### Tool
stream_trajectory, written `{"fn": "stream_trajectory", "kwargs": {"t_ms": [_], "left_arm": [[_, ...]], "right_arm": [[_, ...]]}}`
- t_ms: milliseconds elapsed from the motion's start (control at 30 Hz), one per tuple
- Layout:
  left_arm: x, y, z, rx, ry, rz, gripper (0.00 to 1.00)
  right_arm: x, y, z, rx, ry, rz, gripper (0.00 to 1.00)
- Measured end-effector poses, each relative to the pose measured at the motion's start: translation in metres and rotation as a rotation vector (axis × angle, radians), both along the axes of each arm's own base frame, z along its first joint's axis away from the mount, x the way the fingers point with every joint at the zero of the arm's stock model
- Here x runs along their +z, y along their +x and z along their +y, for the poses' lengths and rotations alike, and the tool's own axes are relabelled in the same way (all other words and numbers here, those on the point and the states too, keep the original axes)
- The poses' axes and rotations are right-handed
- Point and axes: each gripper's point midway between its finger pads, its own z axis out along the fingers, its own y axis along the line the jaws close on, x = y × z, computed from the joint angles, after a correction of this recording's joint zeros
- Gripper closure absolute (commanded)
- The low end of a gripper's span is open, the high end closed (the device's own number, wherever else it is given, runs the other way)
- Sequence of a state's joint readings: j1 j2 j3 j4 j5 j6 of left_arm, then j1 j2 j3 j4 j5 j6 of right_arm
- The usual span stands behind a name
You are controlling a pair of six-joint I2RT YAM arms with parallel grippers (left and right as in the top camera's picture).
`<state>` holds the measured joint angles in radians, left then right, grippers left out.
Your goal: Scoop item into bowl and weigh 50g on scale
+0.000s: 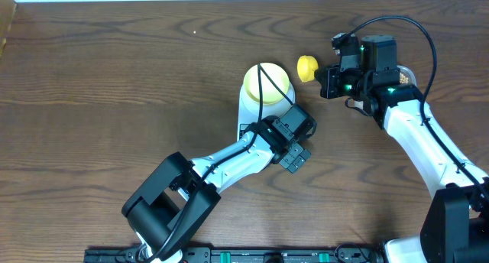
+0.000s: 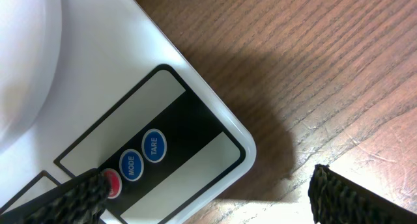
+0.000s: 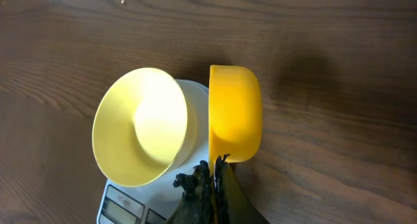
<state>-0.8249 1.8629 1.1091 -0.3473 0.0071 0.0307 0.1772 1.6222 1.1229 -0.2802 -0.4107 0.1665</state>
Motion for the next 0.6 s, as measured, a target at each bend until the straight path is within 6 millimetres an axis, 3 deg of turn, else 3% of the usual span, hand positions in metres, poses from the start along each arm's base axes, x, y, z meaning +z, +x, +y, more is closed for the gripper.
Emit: {"fn": "stream_trajectory", "kwargs": {"t_ms": [600], "left_arm": [[-0.001,-0.0005,-0.0002,-0.022,0.008,-0.003,0.02]], "right_arm": [[-0.0015,-0.0013,-0.0007,-0.001,-0.002,0.009,0.99]]}}
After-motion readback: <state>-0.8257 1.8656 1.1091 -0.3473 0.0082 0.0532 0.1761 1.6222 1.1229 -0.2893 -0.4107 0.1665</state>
